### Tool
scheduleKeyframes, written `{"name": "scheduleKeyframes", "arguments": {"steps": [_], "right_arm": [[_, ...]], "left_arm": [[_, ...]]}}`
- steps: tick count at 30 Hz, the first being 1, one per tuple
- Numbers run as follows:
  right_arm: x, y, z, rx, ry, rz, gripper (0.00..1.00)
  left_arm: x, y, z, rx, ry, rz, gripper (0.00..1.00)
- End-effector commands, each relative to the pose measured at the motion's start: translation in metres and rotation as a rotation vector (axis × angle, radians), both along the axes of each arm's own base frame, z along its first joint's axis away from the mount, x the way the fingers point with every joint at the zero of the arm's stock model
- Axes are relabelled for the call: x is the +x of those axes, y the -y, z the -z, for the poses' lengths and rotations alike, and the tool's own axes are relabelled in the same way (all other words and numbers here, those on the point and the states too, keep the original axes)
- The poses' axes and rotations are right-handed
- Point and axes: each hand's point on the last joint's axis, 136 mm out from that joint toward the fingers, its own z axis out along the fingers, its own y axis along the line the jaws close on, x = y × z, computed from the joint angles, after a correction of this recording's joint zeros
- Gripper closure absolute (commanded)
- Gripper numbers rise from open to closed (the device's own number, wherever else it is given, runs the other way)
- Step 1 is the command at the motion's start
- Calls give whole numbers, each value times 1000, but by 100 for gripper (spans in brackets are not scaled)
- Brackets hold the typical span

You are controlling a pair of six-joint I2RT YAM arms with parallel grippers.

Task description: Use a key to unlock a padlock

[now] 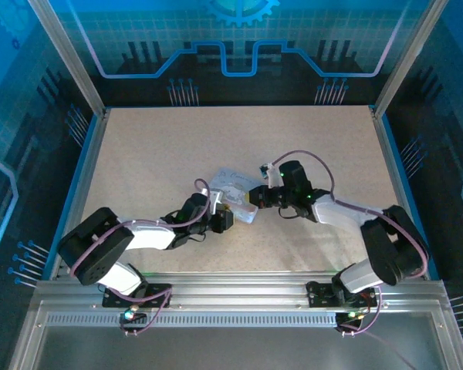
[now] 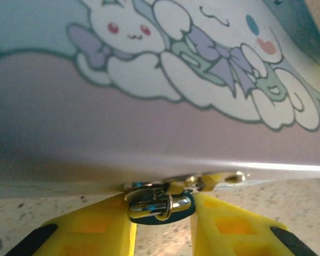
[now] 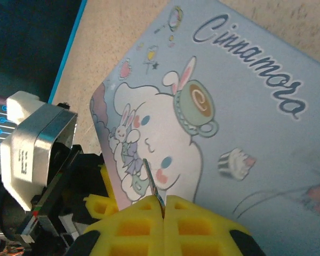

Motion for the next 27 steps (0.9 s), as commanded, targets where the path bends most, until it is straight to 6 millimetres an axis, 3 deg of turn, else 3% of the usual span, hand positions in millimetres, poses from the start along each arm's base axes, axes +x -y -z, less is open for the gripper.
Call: {"name": "scheduleKeyframes", "arguments": {"steps": [1,7,13,20,27], "right_arm": [[-9,7,-8,-42,105,2,100],[-28,16,-14,-97,241,-9,100],[-51,18,-17,-105,358,-37,100],[-70,15,2,-154,459,-58,100],[-77,11,23,-178,469,-86,100]], "left_arm": [[0,17,-28,-128,-69,-12,73],[-5,21,-37,-220,-147,-53,78],[-6,22,-42,-254,-204,-85,75],[-8,23,-45,-316,-284,-139,76],[-9,28,-48,-367,-337,-153,77]]}}
